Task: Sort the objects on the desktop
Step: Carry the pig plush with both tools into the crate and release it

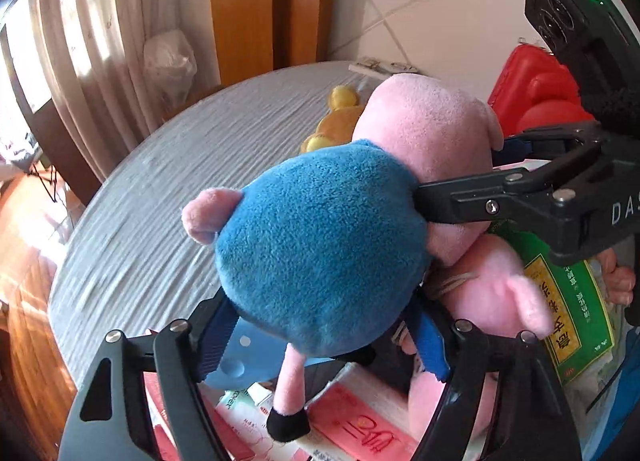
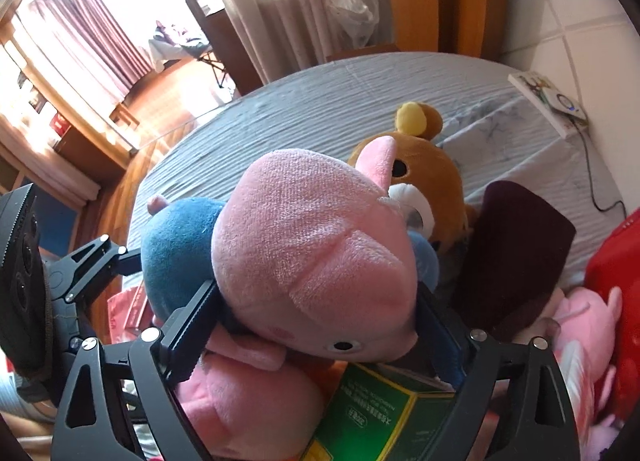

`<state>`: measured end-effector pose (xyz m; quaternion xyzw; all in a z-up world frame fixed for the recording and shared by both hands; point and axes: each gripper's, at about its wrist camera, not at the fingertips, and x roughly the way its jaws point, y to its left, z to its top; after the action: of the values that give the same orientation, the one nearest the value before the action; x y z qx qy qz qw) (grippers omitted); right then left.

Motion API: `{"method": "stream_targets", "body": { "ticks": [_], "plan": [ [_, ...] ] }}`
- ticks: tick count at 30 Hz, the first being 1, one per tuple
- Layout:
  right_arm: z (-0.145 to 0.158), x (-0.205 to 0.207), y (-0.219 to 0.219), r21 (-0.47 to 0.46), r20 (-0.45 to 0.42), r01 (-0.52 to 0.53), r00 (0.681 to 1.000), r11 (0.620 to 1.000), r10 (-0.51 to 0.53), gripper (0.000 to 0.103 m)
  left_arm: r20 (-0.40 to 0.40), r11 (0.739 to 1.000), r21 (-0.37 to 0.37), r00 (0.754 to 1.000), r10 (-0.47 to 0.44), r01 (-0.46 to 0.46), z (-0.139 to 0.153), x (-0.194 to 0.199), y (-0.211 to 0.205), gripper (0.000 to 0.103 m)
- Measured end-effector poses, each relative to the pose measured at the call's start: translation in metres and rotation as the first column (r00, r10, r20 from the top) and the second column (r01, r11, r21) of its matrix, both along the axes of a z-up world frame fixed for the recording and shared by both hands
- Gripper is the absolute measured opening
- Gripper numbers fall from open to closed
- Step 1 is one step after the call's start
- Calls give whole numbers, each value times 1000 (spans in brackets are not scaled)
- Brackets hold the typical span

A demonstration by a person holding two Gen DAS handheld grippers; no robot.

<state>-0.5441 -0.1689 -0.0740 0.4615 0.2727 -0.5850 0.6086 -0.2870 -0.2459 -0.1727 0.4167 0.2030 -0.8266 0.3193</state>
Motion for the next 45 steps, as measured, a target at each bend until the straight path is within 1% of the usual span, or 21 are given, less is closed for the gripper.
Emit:
{"method": "stream_targets", "body": {
  "ticks": [5, 8, 13, 19, 23, 24, 26, 29, 31, 37, 38, 40, 41, 43, 44, 45],
  "plan": [
    [32, 5, 20, -56, -8, 40, 999, 998, -41, 92, -39, 998, -63, 999, -32, 30, 30, 7, 12, 77],
    [53, 11, 30, -87, -30, 64, 997, 994, -67, 92, -81, 996, -80, 995, -56, 49, 49, 14, 18, 77],
    [94, 27, 54, -141, -72, 120, 989, 983, -131, 91, -136, 987, -132, 985, -110, 92, 82, 25, 33, 77],
    [141, 55, 93, -203, -127, 200, 965, 959, -228, 89, -202, 968, -185, 958, -203, 167, 119, 39, 55, 77],
    [164, 71, 128, -227, -152, 280, 936, 933, -318, 89, -231, 946, -206, 927, -295, 249, 137, 42, 75, 77],
    [170, 76, 137, -232, -161, 306, 924, 923, -346, 89, -237, 941, -208, 919, -315, 268, 140, 42, 79, 77],
    [179, 83, 153, -241, -177, 345, 903, 907, -391, 89, -248, 926, -216, 900, -359, 310, 147, 40, 88, 77],
    [192, 93, 179, -256, -198, 415, 862, 873, -467, 88, -266, 895, -231, 860, -435, 381, 157, 36, 101, 77],
    [200, 101, 197, -268, -203, 464, 829, 844, -521, 88, -274, 877, -236, 837, -474, 419, 161, 34, 108, 77],
    [217, 113, 247, -293, -212, 579, 736, 761, -642, 86, -283, 806, -257, 756, -590, 533, 179, 24, 137, 77],
    [220, 115, 256, -296, -212, 598, 720, 745, -661, 86, -287, 789, -260, 735, -614, 557, 183, 22, 143, 77],
    [228, 121, 278, -302, -214, 642, 675, 705, -706, 86, -294, 760, -264, 700, -650, 594, 190, 18, 155, 77],
    [232, 123, 287, -305, -215, 660, 655, 686, -725, 86, -300, 737, -270, 673, -676, 620, 195, 16, 163, 77],
    [242, 129, 309, -315, -220, 700, 603, 641, -767, 86, -308, 701, -282, 630, -713, 655, 205, 10, 177, 77],
    [249, 134, 323, -324, -223, 723, 568, 610, -792, 86, -313, 673, -290, 597, -738, 680, 212, 7, 188, 77],
    [254, 138, 335, -331, -223, 742, 538, 583, -813, 86, -317, 653, -295, 573, -756, 698, 216, 5, 196, 77]
  ]
}}
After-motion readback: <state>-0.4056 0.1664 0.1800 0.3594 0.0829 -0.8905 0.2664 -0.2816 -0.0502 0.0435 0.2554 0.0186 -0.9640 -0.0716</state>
